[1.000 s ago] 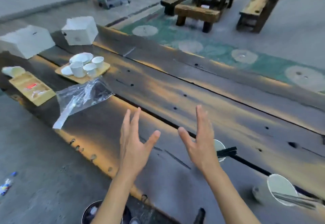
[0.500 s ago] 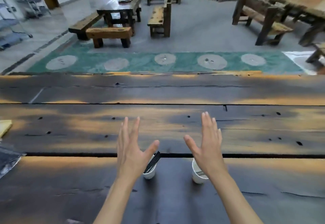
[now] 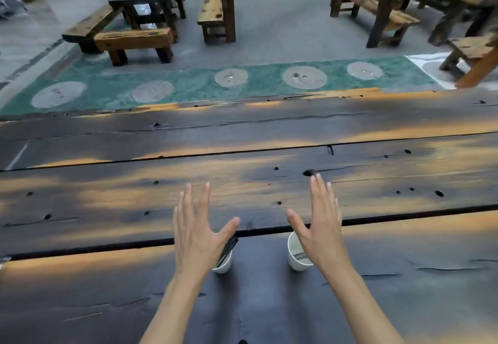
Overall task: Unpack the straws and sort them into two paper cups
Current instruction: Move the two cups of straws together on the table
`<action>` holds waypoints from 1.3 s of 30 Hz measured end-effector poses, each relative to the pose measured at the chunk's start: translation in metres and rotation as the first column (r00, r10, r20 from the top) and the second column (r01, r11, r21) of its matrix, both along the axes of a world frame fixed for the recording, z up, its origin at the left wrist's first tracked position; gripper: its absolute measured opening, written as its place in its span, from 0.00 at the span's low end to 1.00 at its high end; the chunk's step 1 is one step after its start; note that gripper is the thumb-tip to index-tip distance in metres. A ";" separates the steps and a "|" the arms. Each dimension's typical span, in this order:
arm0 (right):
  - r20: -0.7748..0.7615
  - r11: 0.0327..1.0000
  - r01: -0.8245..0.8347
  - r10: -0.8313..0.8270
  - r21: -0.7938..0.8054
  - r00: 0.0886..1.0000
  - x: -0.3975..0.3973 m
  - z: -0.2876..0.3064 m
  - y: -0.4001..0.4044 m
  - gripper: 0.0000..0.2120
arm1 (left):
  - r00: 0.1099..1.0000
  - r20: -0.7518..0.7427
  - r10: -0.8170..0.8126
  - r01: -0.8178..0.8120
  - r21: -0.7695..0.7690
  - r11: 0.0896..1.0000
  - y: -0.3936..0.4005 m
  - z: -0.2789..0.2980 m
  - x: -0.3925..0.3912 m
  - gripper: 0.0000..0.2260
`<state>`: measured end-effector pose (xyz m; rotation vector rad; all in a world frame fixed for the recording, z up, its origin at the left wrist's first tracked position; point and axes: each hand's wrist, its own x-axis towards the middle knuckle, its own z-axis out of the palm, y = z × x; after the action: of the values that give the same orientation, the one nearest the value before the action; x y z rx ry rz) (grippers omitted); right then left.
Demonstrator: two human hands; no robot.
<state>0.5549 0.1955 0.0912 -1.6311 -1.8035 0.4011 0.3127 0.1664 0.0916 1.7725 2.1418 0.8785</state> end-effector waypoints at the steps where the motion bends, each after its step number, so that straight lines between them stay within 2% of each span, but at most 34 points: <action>1: -0.048 1.000 -0.022 0.022 0.002 0.999 0.002 -0.005 -0.007 0.37 | 0.998 0.064 0.021 -0.019 -0.026 0.999 -0.002 -0.008 -0.001 0.43; 3: -0.158 0.999 -0.050 0.047 -0.014 0.986 0.004 -0.020 -0.029 0.31 | 0.981 0.177 0.079 -0.061 -0.109 0.992 -0.010 -0.027 -0.005 0.44; 5: -0.251 0.997 -0.036 0.018 -0.066 0.968 0.008 -0.045 -0.059 0.25 | 0.965 0.213 0.151 -0.105 -0.216 0.971 -0.021 -0.049 -0.008 0.47; 9: -0.334 0.965 0.071 -0.157 -0.254 0.929 0.019 -0.102 -0.105 0.20 | 0.935 0.245 0.257 -0.172 -0.322 0.931 -0.044 -0.082 -0.006 0.53; 13: -0.285 0.875 0.169 -0.322 -0.454 0.903 0.030 -0.133 -0.109 0.32 | 0.923 0.252 0.291 -0.186 -0.370 0.910 -0.056 -0.101 -0.004 0.57; 16: -0.307 0.820 0.153 -0.370 -0.552 0.877 0.032 -0.138 -0.093 0.40 | 0.909 0.263 0.325 -0.212 -0.378 0.901 -0.055 -0.107 -0.001 0.57; 20: -0.445 0.829 0.058 -0.357 -0.557 0.821 0.026 -0.134 -0.068 0.40 | 0.883 0.308 0.354 -0.231 -0.372 0.899 -0.047 -0.115 0.004 0.53; 25: -0.512 0.851 0.005 -0.320 -0.525 0.797 0.019 -0.129 -0.050 0.49 | 0.850 0.382 0.362 -0.246 -0.320 0.915 -0.046 -0.122 0.006 0.45; 27: -0.522 0.854 0.001 -0.319 -0.520 0.791 0.019 -0.130 -0.047 0.50 | 0.834 0.414 0.364 -0.254 -0.296 0.921 -0.044 -0.123 0.007 0.43; 31: -0.531 0.865 0.001 -0.309 -0.502 0.789 0.019 -0.131 -0.043 0.47 | 0.807 0.472 0.354 -0.262 -0.252 0.932 -0.041 -0.125 0.009 0.41; 39: -0.557 0.888 0.003 -0.291 -0.461 0.778 0.019 -0.128 -0.037 0.37 | 0.756 0.531 0.382 -0.284 -0.259 0.923 -0.033 -0.125 0.011 0.38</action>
<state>0.5737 0.1587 -0.0370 -1.6479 -1.1139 1.1888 0.3236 0.1330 -0.0334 0.8798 2.0497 1.1073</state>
